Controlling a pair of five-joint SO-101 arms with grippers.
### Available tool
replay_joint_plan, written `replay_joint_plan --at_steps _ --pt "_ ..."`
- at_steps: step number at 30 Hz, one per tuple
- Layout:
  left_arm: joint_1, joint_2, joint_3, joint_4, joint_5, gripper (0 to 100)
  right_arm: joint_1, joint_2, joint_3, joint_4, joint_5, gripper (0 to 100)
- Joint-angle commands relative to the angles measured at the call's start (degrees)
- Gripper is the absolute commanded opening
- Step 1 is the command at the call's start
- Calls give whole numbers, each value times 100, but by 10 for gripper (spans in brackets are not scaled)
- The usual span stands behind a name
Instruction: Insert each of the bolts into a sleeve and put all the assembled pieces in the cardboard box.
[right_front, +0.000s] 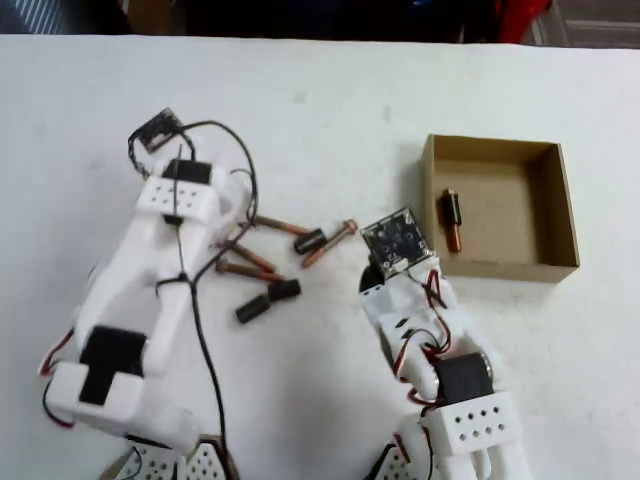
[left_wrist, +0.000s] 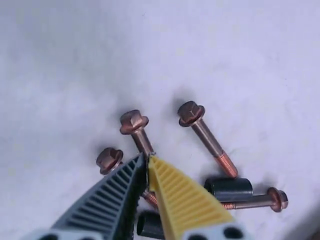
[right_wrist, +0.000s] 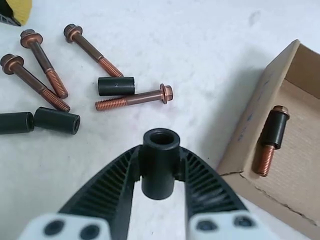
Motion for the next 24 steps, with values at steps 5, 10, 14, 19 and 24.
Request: replay_joint_plan --at_steps 5,10,14,19,24 --pt "66 576 -615 -149 686 127 48 -110 -62 -127 -18 17" --pt "57 840 -624 -281 835 170 48 -110 -62 -127 -9 17" --pt "40 1059 -615 -457 844 125 48 -110 -53 -127 -9 17" --pt "40 1103 -615 -457 844 102 48 -110 -53 -127 -9 17" --pt "40 1121 -580 -352 844 102 48 -110 -53 -127 -9 17"
